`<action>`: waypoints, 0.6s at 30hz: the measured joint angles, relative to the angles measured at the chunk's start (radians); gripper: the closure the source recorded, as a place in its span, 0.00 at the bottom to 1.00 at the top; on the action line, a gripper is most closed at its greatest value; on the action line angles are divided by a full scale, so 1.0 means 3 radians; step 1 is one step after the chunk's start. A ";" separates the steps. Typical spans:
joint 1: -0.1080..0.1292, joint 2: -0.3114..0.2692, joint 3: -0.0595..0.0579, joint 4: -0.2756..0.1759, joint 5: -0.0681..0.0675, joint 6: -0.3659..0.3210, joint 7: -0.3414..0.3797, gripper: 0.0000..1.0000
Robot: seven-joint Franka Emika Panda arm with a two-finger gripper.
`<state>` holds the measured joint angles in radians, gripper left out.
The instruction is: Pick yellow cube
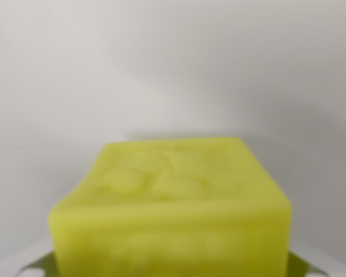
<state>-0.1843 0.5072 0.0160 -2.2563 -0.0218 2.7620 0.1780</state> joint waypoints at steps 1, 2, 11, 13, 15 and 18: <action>0.0001 -0.0022 0.0000 -0.0005 0.0002 -0.0015 -0.0001 1.00; 0.0001 -0.0045 0.0000 -0.0011 0.0003 -0.0032 -0.0003 1.00; 0.0003 -0.0236 0.0000 -0.0056 0.0017 -0.0179 -0.0012 1.00; 0.0003 -0.0278 0.0000 -0.0064 0.0019 -0.0213 -0.0014 1.00; 0.0004 -0.0319 0.0000 -0.0071 0.0022 -0.0247 -0.0016 1.00; 0.0004 -0.0382 0.0000 -0.0081 0.0026 -0.0300 -0.0019 1.00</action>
<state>-0.1830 0.3926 0.0160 -2.2805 -0.0141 2.6721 0.1724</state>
